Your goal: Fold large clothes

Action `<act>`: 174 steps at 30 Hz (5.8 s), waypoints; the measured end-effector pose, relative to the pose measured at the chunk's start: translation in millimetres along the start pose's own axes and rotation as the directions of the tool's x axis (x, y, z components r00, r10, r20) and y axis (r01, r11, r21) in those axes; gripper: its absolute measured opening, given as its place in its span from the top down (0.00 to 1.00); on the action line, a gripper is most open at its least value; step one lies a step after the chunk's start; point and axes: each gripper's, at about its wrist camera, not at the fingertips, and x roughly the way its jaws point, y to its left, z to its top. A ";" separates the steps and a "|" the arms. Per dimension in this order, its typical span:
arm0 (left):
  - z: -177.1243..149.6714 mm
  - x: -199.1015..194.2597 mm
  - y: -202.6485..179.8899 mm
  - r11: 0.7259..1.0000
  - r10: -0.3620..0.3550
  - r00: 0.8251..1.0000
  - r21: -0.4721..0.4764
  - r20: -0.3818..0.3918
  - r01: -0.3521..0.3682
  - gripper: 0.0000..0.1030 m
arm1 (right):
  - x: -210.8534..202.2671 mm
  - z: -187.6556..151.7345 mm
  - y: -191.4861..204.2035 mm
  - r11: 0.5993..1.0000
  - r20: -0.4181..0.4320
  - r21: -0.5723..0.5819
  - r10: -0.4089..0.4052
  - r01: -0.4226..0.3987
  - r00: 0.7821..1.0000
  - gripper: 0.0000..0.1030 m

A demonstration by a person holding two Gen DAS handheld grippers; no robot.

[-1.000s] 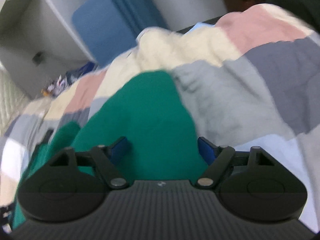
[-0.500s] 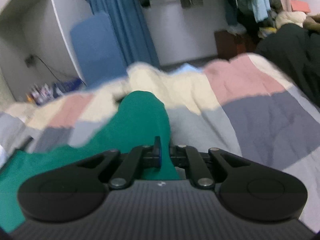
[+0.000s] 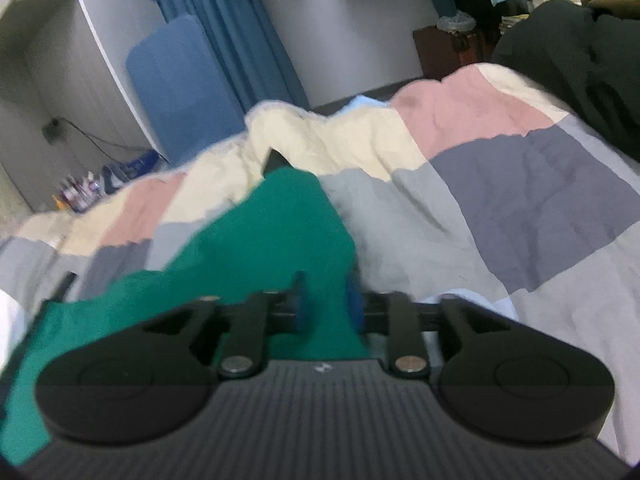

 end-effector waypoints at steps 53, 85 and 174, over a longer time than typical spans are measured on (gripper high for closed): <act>-79.0 35.2 27.6 0.674 -0.396 0.911 -0.711 -0.116 0.203 0.44 | -44.0 -129.9 6.2 0.623 -0.045 0.758 0.346 -0.193 0.937 0.27; -95.4 -187.4 40.1 0.811 -0.448 0.865 -0.510 -0.225 0.287 0.66 | -247.4 -132.9 -9.6 0.832 -0.091 0.482 0.359 -0.274 0.929 0.69; -48.9 -0.7 12.2 0.872 -0.359 0.908 -0.423 -0.216 0.245 0.18 | -55.6 -102.1 -20.9 0.785 -0.161 0.602 0.299 -0.147 0.941 0.16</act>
